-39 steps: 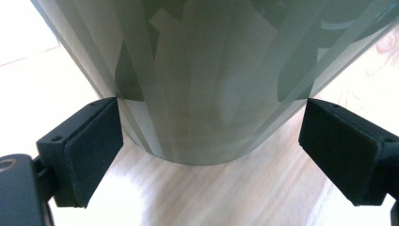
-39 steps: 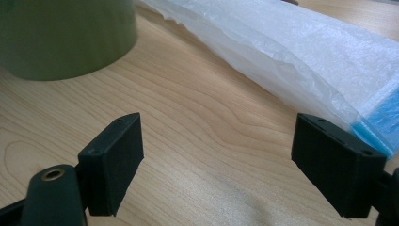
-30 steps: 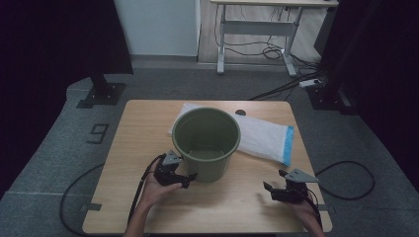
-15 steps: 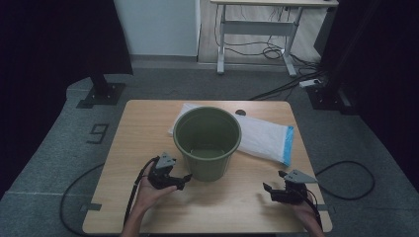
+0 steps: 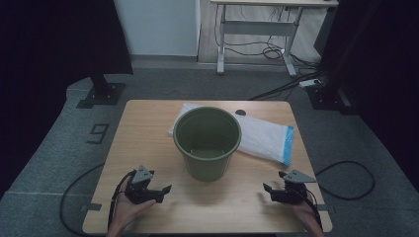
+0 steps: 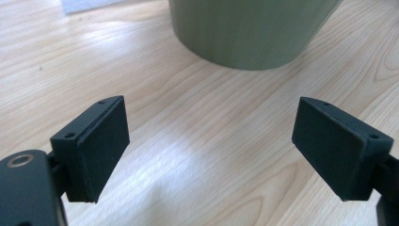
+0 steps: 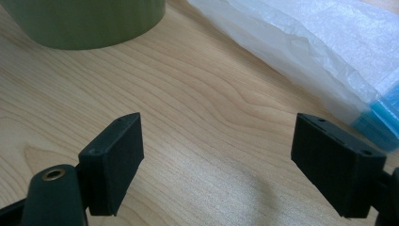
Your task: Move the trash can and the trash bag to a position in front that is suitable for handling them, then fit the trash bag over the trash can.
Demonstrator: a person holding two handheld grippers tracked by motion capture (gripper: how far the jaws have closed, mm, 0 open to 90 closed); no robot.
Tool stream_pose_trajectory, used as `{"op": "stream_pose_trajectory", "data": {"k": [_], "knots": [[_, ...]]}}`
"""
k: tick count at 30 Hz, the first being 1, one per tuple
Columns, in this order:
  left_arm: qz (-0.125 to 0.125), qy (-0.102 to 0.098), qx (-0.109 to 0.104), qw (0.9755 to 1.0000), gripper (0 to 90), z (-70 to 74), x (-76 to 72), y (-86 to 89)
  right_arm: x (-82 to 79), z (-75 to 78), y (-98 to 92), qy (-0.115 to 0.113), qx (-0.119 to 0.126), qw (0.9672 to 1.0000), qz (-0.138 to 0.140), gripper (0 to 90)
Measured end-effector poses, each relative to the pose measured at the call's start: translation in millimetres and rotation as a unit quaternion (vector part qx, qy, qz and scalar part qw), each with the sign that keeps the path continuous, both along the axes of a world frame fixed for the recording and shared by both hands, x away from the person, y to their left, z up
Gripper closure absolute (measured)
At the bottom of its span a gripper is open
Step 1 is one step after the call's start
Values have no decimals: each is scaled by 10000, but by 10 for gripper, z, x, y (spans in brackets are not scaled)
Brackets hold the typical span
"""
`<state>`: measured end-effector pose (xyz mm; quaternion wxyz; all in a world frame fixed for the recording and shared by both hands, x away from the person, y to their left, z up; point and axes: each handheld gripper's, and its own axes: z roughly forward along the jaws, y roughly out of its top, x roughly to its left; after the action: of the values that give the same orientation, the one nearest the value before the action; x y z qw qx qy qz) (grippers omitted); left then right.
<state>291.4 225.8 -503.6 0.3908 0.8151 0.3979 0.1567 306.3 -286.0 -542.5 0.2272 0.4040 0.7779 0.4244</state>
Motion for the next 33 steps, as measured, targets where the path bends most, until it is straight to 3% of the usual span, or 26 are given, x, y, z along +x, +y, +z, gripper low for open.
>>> {"op": "stream_pose_trajectory", "data": {"k": [6, 12, 18, 21, 22, 23, 24, 25, 28, 29, 30, 33], "knots": [[134, 91, 55, 9999, 110, -46, -28, 117, 3, -7, 4, 0, -37, 10000, 30, 168], [272, 73, -42, 9996, 111, -50, -34, 202, 22, -16, 9, 34, -104, 9999, 30, 171], [236, 77, -2, 9997, 111, -73, -25, 203, 75, 12, 5, -75, -258, 9992, -296, 179], [182, 85, 9, 9998, 111, -87, -26, 193, 147, 25, 34, -75, -323, 9991, -270, 185], [171, 109, 39, 9998, 111, -103, -18, 179, 255, 56, 82, -71, -404, 9987, -290, 188], [171, 109, 39, 9998, 111, -103, -18, 179, 255, 56, 82, -71, -404, 9987, -290, 188], [159, 123, 61, 9998, 111, -116, -12, 169, 387, 107, 133, -30, -422, 9985, -340, 189], [159, 123, 61, 9998, 111, -116, -12, 169, 387, 107, 133, -30, -422, 9985, -340, 189], [169, 138, 69, 9997, 113, -134, 2, 157, 656, 196, 236, -50, -469, 9984, -325, 195], [169, 138, 69, 9997, 113, -134, 2, 157, 656, 196, 236, -50, -469, 9984, -325, 195], [191, 148, 39, 9997, 114, -134, 8, 159, 816, 201, 290, -62, -495, 9982, -335, 197], [213, 122, 54, 9997, 115, -132, -1, 166, 936, 176, 341, -6, -458, 9985, -288, 194]]}}
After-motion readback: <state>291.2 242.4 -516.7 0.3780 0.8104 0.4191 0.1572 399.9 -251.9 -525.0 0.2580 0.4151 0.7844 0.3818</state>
